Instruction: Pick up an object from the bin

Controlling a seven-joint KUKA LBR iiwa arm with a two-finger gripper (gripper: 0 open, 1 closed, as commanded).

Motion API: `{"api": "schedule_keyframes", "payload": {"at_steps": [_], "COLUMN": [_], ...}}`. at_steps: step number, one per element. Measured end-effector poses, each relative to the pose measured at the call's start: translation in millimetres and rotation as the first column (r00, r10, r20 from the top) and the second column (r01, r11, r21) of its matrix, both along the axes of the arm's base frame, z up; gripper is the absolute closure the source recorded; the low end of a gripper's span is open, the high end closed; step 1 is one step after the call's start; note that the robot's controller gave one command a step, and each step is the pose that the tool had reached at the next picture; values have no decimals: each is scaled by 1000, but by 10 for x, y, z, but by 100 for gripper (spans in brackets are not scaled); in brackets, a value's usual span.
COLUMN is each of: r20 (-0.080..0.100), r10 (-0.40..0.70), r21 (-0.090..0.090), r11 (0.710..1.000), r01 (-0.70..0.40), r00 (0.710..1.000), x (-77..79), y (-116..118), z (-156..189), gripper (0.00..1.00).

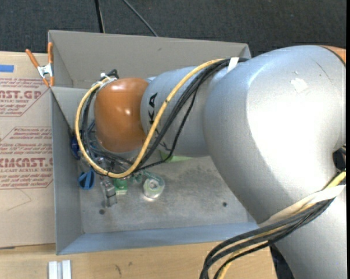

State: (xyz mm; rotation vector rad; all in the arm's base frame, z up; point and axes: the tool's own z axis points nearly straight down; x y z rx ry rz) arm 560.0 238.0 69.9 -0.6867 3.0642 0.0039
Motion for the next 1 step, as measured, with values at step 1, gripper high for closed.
{"api": "schedule_keyframes", "payload": {"at_steps": [1], "r20": [1], "r10": [0], "r21": [1], "r11": [1000], "r01": [0], "r00": [1000], "x": [4], "y": [2], "z": [2], "gripper": [100]}}
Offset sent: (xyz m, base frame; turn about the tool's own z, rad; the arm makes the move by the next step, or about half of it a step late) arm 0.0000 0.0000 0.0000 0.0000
